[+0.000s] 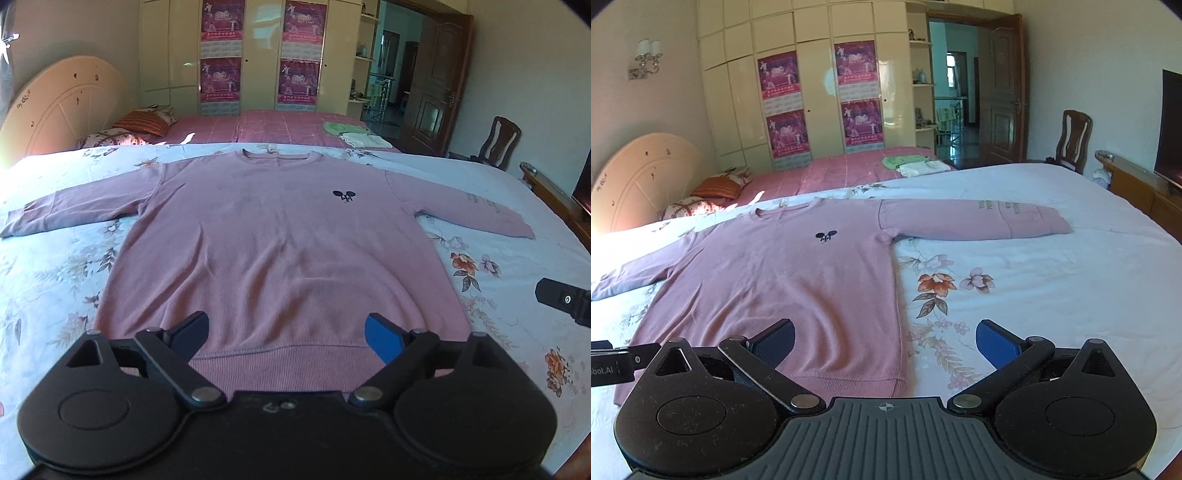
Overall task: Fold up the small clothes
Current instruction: 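Move the right gripper over the sweatshirt sleeve lying on the sheet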
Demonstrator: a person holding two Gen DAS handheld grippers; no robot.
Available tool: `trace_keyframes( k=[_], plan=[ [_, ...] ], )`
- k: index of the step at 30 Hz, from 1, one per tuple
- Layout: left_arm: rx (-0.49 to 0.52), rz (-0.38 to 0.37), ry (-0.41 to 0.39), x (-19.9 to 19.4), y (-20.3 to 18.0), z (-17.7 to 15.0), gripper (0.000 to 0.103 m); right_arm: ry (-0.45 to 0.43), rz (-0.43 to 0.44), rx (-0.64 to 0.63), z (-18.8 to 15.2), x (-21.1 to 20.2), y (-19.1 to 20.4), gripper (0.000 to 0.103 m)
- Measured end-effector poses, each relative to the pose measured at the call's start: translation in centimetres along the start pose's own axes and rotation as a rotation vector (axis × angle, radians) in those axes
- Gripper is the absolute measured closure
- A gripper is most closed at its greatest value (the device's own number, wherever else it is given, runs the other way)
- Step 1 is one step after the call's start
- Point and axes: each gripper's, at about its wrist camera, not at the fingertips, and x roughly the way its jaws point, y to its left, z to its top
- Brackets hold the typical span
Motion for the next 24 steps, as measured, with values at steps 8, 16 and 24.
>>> trace_keyframes(
  k=[8,16,24],
  plan=[
    [-0.089,0.006,-0.084,2.6,3.2,3.3,0.0,-0.021,-0.048,0.067,2.6,3.4,-0.1,0.001],
    [-0.102,-0.003,0.041,7.4,2.5,5.3,0.0,-0.014,-0.086,0.103,4.8,6.9,-3.9,0.008],
    [-0.075,0.071,0.025,10.8,-2.3,6.6,0.006,0.031,-0.07,0.158,7.4,13.4,-11.7,0.034]
  ],
)
